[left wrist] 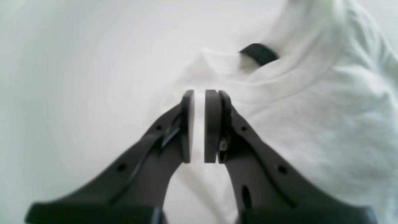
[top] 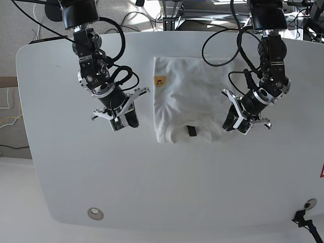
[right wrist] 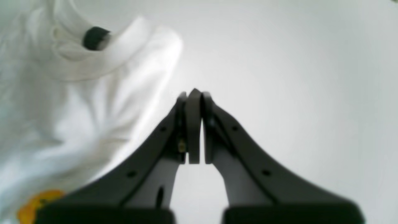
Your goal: Fold the T-shirt properly
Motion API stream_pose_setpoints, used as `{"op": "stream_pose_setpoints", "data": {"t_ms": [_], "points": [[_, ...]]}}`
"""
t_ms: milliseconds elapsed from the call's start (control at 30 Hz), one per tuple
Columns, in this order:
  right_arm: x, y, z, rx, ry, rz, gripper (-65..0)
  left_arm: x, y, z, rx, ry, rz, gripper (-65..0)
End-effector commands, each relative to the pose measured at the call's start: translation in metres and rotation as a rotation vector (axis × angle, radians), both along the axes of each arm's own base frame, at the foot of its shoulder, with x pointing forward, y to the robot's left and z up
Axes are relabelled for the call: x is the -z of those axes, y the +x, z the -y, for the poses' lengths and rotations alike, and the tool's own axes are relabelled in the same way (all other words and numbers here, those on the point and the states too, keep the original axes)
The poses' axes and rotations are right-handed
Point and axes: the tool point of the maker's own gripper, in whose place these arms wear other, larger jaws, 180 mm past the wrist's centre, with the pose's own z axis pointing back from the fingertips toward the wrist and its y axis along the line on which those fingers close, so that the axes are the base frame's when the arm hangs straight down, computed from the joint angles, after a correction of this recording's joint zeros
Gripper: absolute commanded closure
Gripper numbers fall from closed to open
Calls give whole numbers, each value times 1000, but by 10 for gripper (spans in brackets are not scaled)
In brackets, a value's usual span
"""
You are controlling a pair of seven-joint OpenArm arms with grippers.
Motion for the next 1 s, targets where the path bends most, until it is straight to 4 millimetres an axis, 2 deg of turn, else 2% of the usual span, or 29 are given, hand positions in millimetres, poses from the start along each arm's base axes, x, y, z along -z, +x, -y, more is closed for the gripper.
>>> {"op": "stream_pose_setpoints", "data": {"t_ms": [0,67,233,367,500,600,733,867,967], "points": [[-21,8,19,33,-33,84,0,-28,6,4,-7,-72,126,-41],[-26,-2,41,92,-62,122,0,-29,-5,1,-36,-111,168,-41],[-35,-36,73,219,-49,178,0,-22,-44,-4,-114,-208,230,-39],[-35,-73,83,255,-54,159,0,-20,-81,-24,-195,-207,230,-39],[-31,-115,77,237,-67,96,0,-22,-119,-41,-260,-170,196,-39],[-13,-150,76,236,-67,8,0,-19,-151,-47,-272,-137,139,-39],[4,-204,70,258,-45,-99,0,-2,-193,-53,-293,-110,24,-39],[22,-269,68,253,-59,-270,0,13,-241,-54,-316,-93,-106,-39],[27,-305,67,255,-62,-364,0,25,-273,-54,-344,-92,-197,-39]]}}
